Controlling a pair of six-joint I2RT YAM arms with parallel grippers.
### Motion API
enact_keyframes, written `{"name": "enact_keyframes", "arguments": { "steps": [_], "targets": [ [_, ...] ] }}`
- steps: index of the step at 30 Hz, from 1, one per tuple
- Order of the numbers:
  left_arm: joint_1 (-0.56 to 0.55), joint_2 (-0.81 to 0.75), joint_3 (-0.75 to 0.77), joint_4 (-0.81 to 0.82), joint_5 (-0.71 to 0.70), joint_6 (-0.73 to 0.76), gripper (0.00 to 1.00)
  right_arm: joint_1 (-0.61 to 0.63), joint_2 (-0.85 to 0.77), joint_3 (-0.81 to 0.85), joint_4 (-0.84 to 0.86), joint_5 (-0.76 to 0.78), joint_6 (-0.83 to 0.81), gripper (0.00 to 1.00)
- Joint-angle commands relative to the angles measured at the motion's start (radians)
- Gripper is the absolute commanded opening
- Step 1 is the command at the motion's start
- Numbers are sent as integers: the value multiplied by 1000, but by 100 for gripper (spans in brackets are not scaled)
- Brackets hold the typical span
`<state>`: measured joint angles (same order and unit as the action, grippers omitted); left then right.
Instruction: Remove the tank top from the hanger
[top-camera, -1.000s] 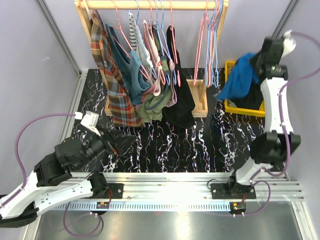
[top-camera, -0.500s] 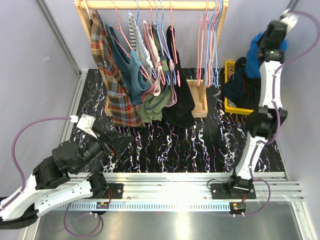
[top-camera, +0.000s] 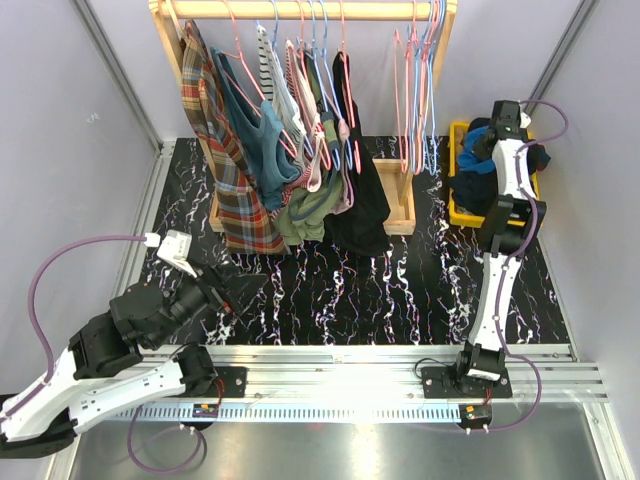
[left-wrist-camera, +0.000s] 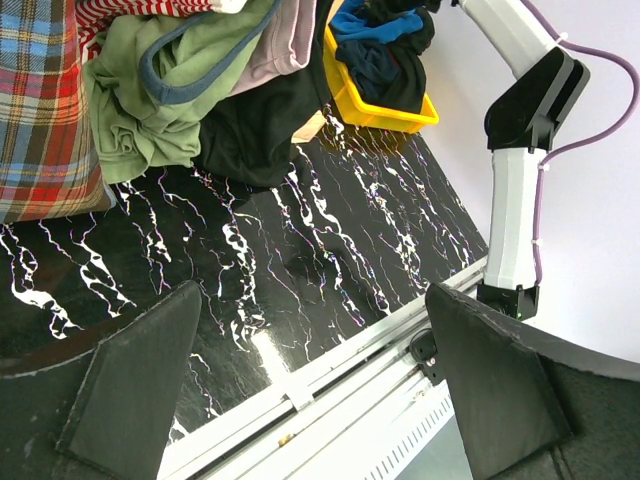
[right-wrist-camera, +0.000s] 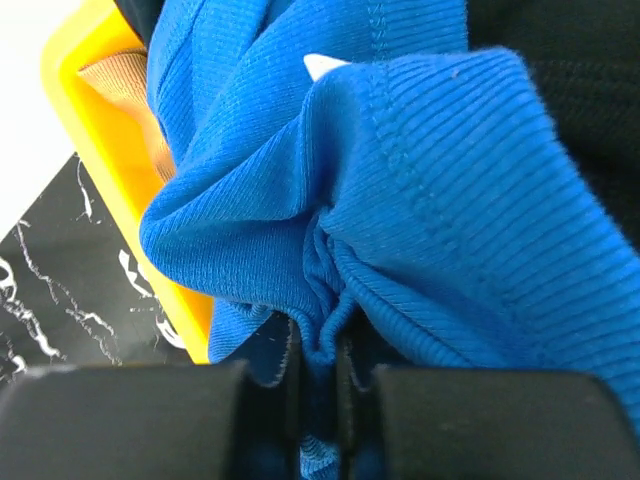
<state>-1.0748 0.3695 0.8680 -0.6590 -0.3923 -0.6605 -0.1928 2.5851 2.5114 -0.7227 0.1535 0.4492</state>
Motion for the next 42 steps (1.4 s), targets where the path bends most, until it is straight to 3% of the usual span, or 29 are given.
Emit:
{"name": "enact_keyframes", "arguments": {
  "steps": [1,3,4,6,7,9,16,19,20,23,25,26,27,31,33,40,42],
  "targets": [
    [1,0,5,22,9,-14,99,-36,-87,-3,-143,-26,32,14],
    [1,3,15,21,9,-14,99,-42,-195,-17,-87,-42,8,26],
    [1,6,22,18,9,-13,99,-43,-236,-25,-74,-39,2,50],
    [1,9,42,9,7,-1,99,-48,-354,-36,-31,-40,-15,73],
    [1,16,51,7,4,5,99,-51,-393,-39,-21,-35,-18,88],
    [1,19,74,-2,-2,22,99,-51,-517,-51,8,-11,-32,100],
    [1,13,127,-24,3,59,99,-51,-937,-220,0,87,-27,100],
    [1,8,131,-27,20,62,99,-51,-1160,-391,51,-150,-76,96],
    [1,8,129,-22,27,62,99,-51,-1221,-405,20,-377,-87,95],
    [1,9,129,-11,44,70,99,-31,-1269,-408,-116,-738,-132,90],
    [1,16,128,2,58,75,99,109,-1322,-454,-167,-789,-200,89],
    [1,20,129,5,62,78,99,183,-1332,-457,-184,-773,-222,90],
    [1,28,129,7,66,79,99,335,-1335,-454,-196,-781,-237,91],
    [1,32,134,9,78,84,99,571,-1246,-352,-333,-615,-293,92],
    [1,22,131,12,79,81,99,621,-1183,-291,-369,-553,-297,92],
    [1,-4,129,-4,72,70,99,825,-1021,-148,-368,-32,-271,89],
    [1,-6,129,-7,69,73,99,877,-947,-74,-389,46,-271,86]
  ]
}}
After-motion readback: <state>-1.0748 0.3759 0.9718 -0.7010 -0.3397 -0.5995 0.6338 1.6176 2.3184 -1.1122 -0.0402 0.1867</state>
